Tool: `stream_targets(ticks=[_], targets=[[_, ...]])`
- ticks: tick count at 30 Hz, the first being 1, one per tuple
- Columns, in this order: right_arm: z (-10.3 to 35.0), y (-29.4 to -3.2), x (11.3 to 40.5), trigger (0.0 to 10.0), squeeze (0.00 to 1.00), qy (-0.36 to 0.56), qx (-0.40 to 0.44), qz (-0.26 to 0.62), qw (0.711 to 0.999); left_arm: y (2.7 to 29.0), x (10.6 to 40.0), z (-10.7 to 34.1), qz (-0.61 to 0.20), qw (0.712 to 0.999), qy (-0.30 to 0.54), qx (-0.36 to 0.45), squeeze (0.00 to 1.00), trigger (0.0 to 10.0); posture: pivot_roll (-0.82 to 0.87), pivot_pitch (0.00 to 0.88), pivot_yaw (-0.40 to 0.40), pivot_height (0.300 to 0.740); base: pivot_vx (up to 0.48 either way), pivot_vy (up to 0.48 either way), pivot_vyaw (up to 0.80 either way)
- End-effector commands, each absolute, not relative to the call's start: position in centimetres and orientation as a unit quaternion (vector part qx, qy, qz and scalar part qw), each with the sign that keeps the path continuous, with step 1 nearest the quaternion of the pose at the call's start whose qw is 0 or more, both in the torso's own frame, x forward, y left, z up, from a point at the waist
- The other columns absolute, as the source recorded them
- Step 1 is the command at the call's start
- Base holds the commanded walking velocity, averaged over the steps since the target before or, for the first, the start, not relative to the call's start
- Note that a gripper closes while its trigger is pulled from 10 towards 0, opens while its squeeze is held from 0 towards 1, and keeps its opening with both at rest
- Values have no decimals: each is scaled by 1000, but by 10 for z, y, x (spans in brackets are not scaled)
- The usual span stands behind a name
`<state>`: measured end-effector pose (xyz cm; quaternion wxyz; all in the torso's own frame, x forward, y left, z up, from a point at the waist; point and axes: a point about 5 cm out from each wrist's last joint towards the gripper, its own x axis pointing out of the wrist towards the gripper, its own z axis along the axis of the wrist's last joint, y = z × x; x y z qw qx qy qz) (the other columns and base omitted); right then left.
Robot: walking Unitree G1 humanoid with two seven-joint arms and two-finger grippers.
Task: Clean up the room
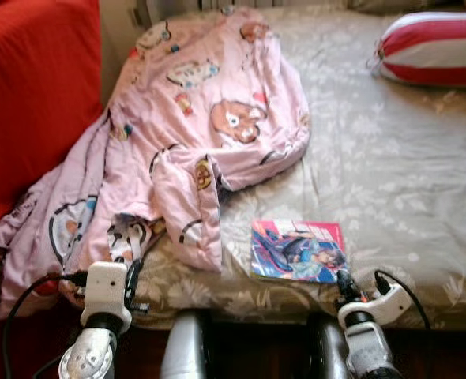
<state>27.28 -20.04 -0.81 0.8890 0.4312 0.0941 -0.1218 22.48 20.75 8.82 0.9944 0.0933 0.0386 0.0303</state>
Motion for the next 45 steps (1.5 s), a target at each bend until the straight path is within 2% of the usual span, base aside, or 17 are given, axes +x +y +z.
stream_targets(ticks=[1,8,12,13,14,17,23,45], targets=[[15,-210,286,0,0,42,387,-107,915,211,227,83,38,994,43,97,0,10000,151,29,75,568,0,0,0],[53,-219,305,0,0,-28,360,-93,928,208,235,76,35,994,38,92,0,10000,121,0,76,568,0,0,0],[70,-218,311,0,0,-38,279,-51,958,208,243,71,42,995,39,84,0,10000,105,0,72,568,0,0,0],[73,-215,312,7765,0,-35,256,-39,965,208,244,69,45,995,41,80,0,10000,102,0,72,568,0,0,0],[74,-213,313,10000,0,-25,226,-27,973,210,246,66,49,995,45,76,0,10000,91,0,72,568,0,0,0],[80,-206,314,10000,0,-15,160,-2,987,217,248,54,66,994,67,56,0,10000,74,0,73,568,0,0,0],[84,-202,316,10000,0,0,90,-1,996,226,250,36,83,991,98,36,0,10000,62,0,73,577,0,0,0],[87,-193,323,10000,0,9,81,8,997,222,244,-15,86,976,197,20,0,10000,49,0,41,677,0,0,0]])
